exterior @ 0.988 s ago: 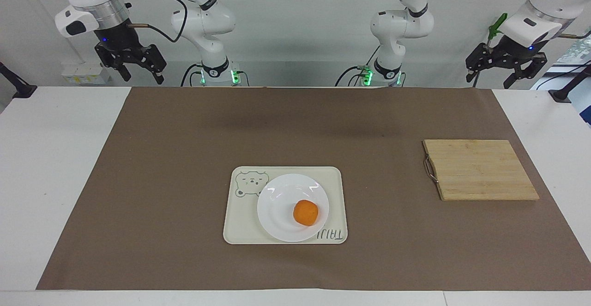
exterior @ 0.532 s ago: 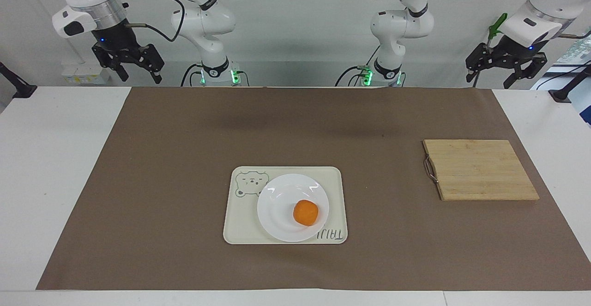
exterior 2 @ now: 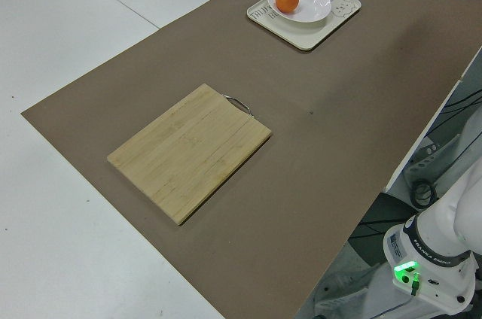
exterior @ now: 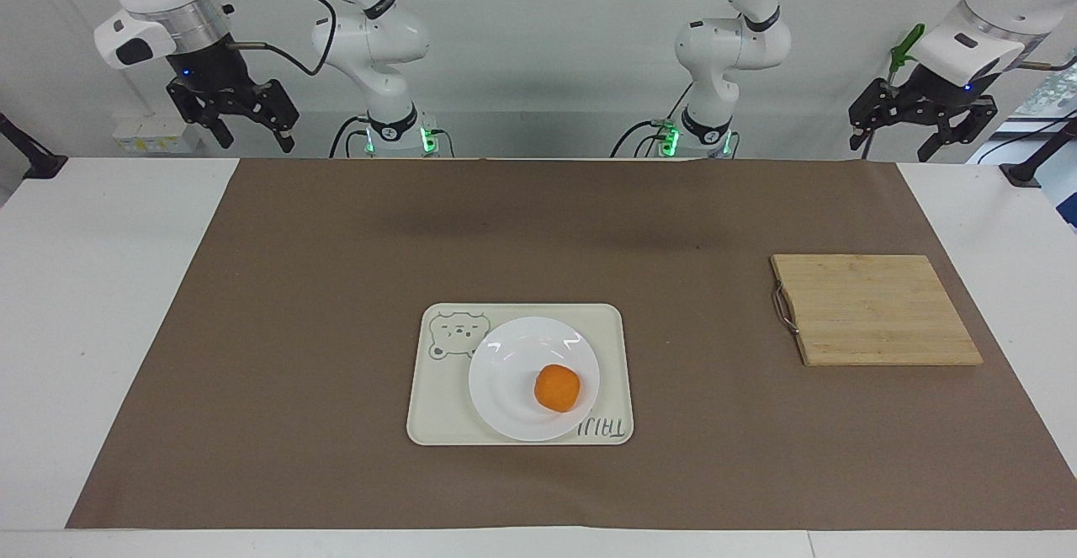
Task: Place orange and plate with both arms
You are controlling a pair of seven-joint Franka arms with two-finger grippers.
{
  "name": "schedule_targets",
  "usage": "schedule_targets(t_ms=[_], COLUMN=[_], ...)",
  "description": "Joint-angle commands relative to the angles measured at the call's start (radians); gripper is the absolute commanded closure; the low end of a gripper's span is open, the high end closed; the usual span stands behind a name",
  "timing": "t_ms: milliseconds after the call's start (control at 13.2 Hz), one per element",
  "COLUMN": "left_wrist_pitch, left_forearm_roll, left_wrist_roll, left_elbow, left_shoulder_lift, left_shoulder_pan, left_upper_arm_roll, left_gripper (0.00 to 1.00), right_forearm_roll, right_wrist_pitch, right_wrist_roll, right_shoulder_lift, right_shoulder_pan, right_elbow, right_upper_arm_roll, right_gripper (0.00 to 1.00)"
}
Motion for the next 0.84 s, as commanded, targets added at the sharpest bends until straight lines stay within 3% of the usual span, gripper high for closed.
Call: schedule_targets(t_ms=[0, 760], left_wrist_pitch=[-0.001, -0.001], left_forearm_roll=[0.017, 0.017], left_wrist_roll=[-0.010, -0.010], left_elbow=[-0.026, -0.026], left_shoulder_lift=[-0.024, -0.024], left_shoulder_pan=[0.006, 0.008], left_upper_arm_roll=[-0.008, -0.010], left_gripper=[0.00, 0.00], right_forearm_roll=[-0.016, -0.052], right_wrist_pitch=[-0.008, -0.019], right_wrist_roll=[-0.022, -0.050], right_shoulder_lift=[-0.012, -0.034], right_shoulder_pan=[-0.107, -0.100], right_elbow=[-0.004, -0.005], right_upper_arm_roll=[0.113, 0.111], right_gripper=[0.00, 0.00])
